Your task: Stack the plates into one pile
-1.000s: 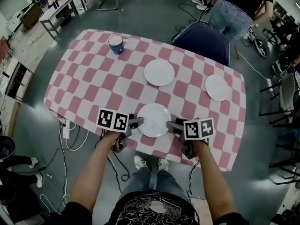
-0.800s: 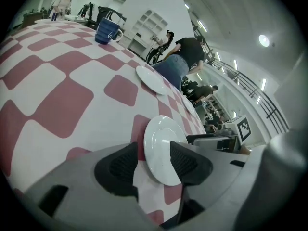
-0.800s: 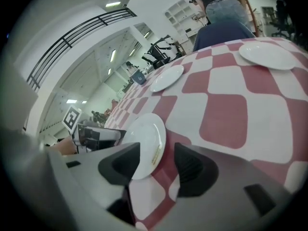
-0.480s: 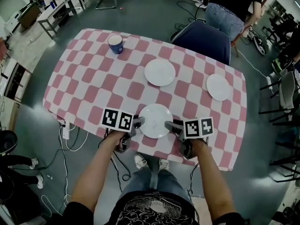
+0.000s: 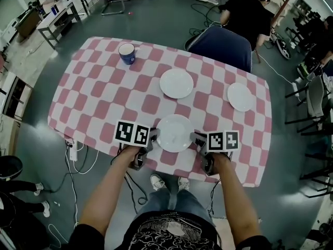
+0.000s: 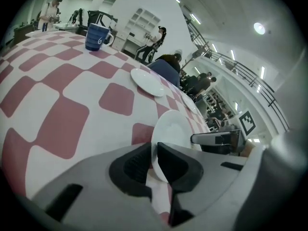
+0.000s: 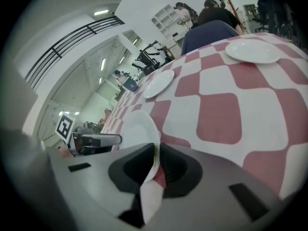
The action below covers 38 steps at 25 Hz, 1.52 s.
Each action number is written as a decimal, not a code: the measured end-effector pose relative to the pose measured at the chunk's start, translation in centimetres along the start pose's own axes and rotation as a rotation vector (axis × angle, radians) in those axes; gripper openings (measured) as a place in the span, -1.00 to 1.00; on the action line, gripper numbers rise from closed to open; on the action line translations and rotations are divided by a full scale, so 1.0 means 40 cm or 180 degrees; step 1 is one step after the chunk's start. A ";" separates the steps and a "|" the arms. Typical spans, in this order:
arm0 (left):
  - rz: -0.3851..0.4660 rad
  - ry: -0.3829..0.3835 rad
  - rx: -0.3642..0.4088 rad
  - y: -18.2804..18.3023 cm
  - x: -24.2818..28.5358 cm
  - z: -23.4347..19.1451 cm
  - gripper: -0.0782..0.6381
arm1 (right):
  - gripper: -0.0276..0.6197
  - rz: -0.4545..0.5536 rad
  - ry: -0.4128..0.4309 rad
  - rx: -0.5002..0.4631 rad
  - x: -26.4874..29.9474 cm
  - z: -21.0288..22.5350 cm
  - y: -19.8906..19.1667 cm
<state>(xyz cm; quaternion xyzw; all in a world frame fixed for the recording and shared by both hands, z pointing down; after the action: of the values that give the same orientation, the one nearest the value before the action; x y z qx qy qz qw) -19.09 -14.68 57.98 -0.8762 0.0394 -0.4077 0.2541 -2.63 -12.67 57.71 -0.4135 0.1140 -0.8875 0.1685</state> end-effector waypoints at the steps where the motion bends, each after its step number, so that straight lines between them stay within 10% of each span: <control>1: 0.0023 -0.0003 0.0023 0.009 -0.004 0.002 -0.67 | -0.78 0.0022 -0.0015 -0.0022 -0.004 -0.006 0.005; 18: 0.0392 -0.0128 0.0298 0.219 -0.077 0.037 -0.67 | -0.79 0.0425 -0.0021 -0.0316 -0.087 -0.113 0.201; 38: 0.0508 0.0189 -0.0097 0.474 0.066 -0.077 -0.65 | -0.80 0.0216 0.0225 -0.0339 0.043 -0.034 0.535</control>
<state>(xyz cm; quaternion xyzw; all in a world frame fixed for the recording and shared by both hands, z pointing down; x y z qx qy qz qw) -16.99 -33.15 52.40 -0.8615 0.1228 -0.4113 0.2711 -0.34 -32.89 50.73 -0.3862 0.1810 -0.8880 0.1721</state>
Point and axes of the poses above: the fingertips, and each gripper's own axes: x forward along the fingers, z to its right, y out of its top, the point moved 2 cm from there along -x, backward along the fingers, and after that the axes turned 5 degrees about x, right-handed, at the moved point
